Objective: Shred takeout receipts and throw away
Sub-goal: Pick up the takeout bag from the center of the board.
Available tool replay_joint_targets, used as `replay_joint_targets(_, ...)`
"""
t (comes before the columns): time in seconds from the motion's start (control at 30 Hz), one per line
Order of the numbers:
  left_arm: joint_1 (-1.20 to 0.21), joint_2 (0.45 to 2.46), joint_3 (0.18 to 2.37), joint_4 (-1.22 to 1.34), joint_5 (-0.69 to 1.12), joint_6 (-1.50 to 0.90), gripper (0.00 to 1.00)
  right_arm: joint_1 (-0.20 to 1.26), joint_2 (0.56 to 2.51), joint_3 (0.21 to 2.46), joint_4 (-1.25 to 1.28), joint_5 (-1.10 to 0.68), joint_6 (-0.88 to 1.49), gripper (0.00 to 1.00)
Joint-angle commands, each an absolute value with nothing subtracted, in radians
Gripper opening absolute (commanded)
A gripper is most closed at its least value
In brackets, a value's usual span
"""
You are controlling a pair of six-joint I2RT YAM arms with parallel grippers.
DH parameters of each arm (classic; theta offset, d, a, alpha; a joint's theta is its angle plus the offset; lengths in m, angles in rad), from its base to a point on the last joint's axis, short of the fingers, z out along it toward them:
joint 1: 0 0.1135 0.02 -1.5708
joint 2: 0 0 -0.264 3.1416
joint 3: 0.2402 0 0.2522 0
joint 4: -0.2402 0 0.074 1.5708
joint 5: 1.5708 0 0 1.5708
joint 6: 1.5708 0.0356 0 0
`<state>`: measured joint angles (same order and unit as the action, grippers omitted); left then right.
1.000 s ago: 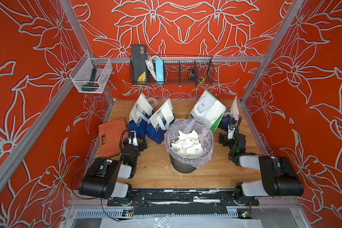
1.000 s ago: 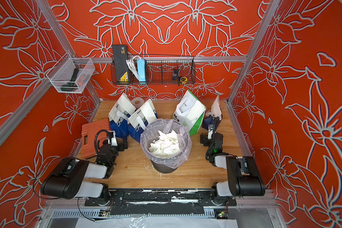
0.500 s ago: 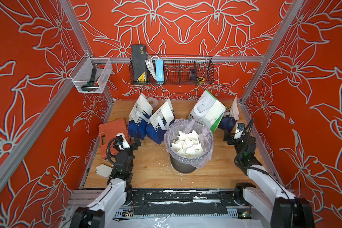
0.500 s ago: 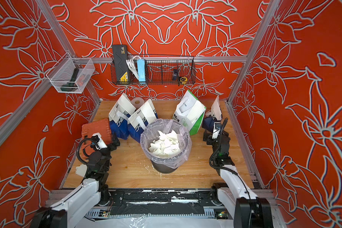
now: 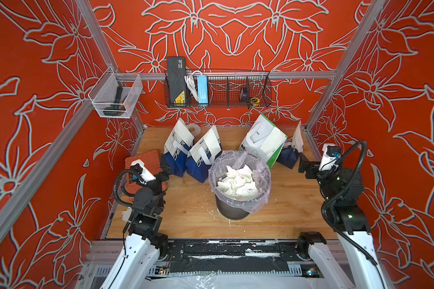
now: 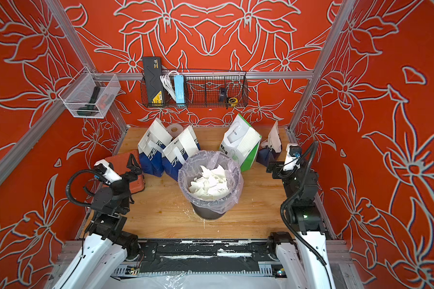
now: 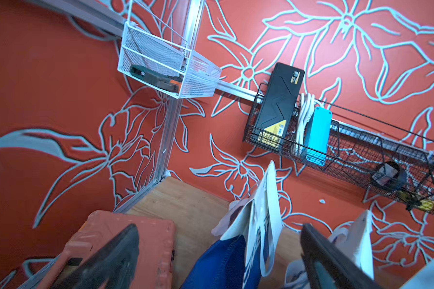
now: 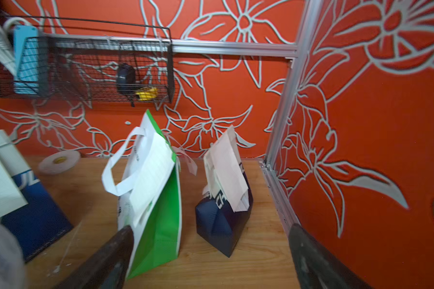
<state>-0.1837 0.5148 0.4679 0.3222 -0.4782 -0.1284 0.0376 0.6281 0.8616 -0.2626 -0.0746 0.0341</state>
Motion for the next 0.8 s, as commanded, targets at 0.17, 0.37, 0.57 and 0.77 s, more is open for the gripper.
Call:
replay_joint_targets(0.17,-0.030,0.760,0.764,-0.005,-0.083,-0.032,0.97,0.037,0.849,1.181,-0.515,-0.523,0.028,0.97)
replay_joint_targets(0.37,0.074,0.954,0.994,-0.181,0.171,0.090,0.97,0.069,0.977,1.326,-0.603,-0.686,0.020,0.97)
replay_joint_targets(0.57,0.113,1.219,1.255,-0.414,0.385,0.196,0.97,0.154,1.095,1.439,-0.697,-0.729,-0.024,0.97)
replay_joint_targets(0.77,0.112,1.362,1.410,-0.547,0.360,0.260,0.94,0.268,1.210,1.532,-0.723,-0.696,-0.041,0.96)
